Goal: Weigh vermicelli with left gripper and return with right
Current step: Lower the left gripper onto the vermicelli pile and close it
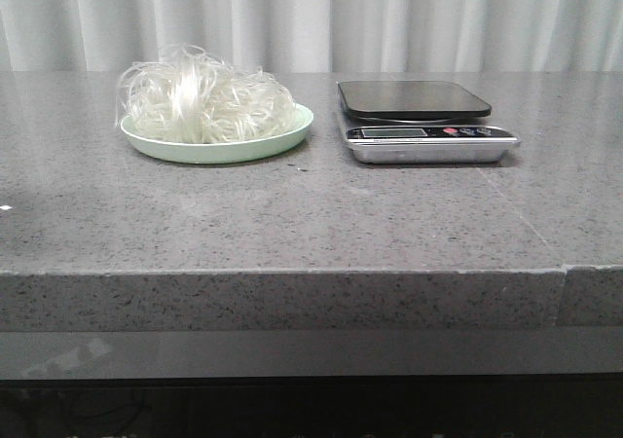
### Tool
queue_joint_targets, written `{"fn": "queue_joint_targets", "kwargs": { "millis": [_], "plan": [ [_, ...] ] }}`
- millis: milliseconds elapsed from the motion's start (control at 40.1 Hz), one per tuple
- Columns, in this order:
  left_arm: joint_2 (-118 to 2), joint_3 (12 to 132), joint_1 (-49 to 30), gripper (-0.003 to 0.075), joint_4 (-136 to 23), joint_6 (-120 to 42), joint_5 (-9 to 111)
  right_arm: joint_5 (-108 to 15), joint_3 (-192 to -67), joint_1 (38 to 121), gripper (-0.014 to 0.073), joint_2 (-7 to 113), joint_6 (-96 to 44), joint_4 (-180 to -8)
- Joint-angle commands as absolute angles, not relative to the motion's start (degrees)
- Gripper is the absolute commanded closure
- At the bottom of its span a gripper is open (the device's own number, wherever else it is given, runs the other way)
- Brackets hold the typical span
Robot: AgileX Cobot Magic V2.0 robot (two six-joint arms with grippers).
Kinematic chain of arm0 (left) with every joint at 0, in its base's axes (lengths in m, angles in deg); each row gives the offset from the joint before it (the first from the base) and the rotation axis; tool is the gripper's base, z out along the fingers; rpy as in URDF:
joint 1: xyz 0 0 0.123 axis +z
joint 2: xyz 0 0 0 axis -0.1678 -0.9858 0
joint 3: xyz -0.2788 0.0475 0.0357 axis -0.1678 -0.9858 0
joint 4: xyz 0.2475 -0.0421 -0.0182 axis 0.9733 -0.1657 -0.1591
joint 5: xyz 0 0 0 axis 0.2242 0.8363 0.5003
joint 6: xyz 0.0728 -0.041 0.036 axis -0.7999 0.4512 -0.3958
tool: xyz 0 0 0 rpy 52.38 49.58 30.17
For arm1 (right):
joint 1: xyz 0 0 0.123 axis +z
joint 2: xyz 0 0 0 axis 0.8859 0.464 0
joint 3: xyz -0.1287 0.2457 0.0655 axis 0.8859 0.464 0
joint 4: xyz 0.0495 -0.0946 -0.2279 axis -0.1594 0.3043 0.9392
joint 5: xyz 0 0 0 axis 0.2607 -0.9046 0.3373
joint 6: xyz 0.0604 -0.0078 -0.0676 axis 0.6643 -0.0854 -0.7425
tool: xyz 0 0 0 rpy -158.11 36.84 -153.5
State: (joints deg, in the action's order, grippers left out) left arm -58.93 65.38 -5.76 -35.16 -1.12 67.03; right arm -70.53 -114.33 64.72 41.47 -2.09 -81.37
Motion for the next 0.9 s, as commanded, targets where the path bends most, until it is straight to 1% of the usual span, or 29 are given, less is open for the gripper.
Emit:
{"fn": "queue_joint_targets", "kwargs": {
  "millis": [0, 249, 499, 673, 873],
  "plan": [
    [-63.4, 70.5, -10.1, 0.0209, -36.1, -1.3, 62.1, -67.4, -116.3, 64.5, 0.0059, 41.5, -2.7, -80.6],
    [-76.9, 79.3, -15.4, 0.0209, -36.6, -1.3, 61.2, -67.4, -116.3, 64.5, 0.0059, 41.5, -2.7, -80.6],
    [-89.1, 88.4, -15.6, 0.0209, -36.9, -1.3, 61.5, -67.4, -116.3, 64.5, 0.0059, 41.5, -2.7, -80.6],
    [-94.4, 92.7, -15.6, 0.0209, -36.3, -1.3, 61.3, -67.4, -116.3, 64.5, 0.0059, 41.5, -2.7, -80.6],
    [-98.0, 93.9, -15.6, 0.0209, -35.6, -1.3, 61.2, -67.4, -116.3, 64.5, 0.0059, 41.5, -2.7, -80.6]
  ]
}}
